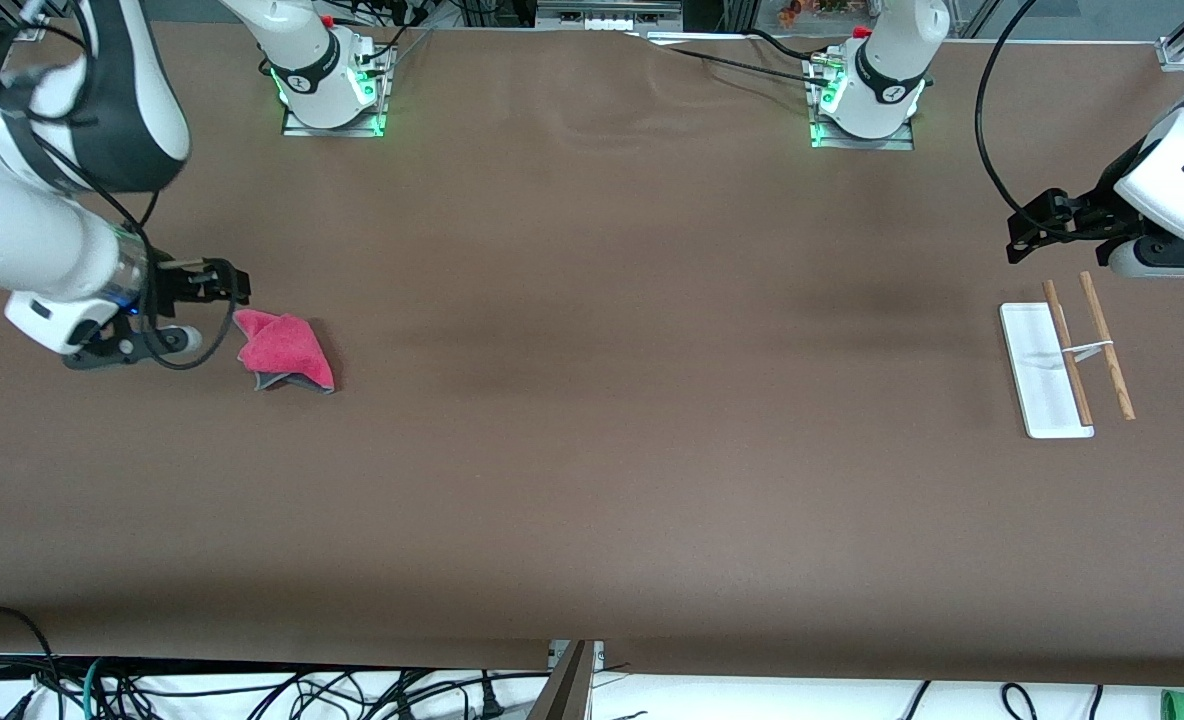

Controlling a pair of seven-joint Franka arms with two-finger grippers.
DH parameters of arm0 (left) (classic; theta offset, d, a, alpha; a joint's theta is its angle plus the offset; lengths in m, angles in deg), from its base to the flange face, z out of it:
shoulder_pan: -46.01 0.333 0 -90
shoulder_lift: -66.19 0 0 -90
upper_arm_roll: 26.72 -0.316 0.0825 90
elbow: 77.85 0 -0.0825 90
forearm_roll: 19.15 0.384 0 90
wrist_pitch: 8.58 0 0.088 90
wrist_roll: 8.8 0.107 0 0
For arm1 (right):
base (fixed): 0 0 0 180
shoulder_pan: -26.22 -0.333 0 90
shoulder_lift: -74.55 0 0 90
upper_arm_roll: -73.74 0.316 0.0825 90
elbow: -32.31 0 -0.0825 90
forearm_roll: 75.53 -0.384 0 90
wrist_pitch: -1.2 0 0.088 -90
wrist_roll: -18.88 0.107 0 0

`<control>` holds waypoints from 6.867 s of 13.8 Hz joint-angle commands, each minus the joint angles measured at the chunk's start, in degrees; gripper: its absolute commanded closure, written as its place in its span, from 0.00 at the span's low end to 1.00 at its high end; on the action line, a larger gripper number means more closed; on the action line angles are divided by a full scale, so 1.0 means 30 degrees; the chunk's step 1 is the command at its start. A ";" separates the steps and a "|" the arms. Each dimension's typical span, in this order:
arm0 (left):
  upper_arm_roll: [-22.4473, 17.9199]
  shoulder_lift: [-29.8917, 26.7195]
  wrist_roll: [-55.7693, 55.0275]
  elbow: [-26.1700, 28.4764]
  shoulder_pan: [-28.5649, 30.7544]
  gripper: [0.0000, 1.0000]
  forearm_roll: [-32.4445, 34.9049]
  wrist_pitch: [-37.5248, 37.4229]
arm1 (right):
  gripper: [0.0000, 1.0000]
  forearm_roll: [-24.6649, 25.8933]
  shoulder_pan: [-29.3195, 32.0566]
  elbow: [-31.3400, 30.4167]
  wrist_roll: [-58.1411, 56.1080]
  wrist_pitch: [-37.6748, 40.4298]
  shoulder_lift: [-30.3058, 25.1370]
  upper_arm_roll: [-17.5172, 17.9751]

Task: Pass towel and hang on rack

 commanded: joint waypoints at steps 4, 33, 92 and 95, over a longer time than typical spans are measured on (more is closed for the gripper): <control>0.0098 0.0329 0.0027 -0.0065 0.0083 0.00 -0.0214 -0.0465 | 0.00 0.1533 0.0082 -0.0662 -0.6434 -0.3847 0.2642 -0.0088; 0.1475 0.2556 0.0262 -0.0357 -0.0152 0.00 -0.1031 -0.0496 | 0.58 0.1094 0.0111 -0.3709 -2.0659 -1.1911 0.6720 -0.2228; 0.2031 1.2394 0.2462 -0.4341 -0.0154 0.00 -1.6466 0.0913 | 1.00 -0.1133 -0.7270 0.8303 -0.4165 -0.6548 0.4317 0.7850; 0.1885 1.3540 0.1114 -0.4254 0.0110 0.01 -1.7528 0.0119 | 1.00 -0.1074 -0.7738 0.8303 -0.3813 -0.6666 0.4463 0.7879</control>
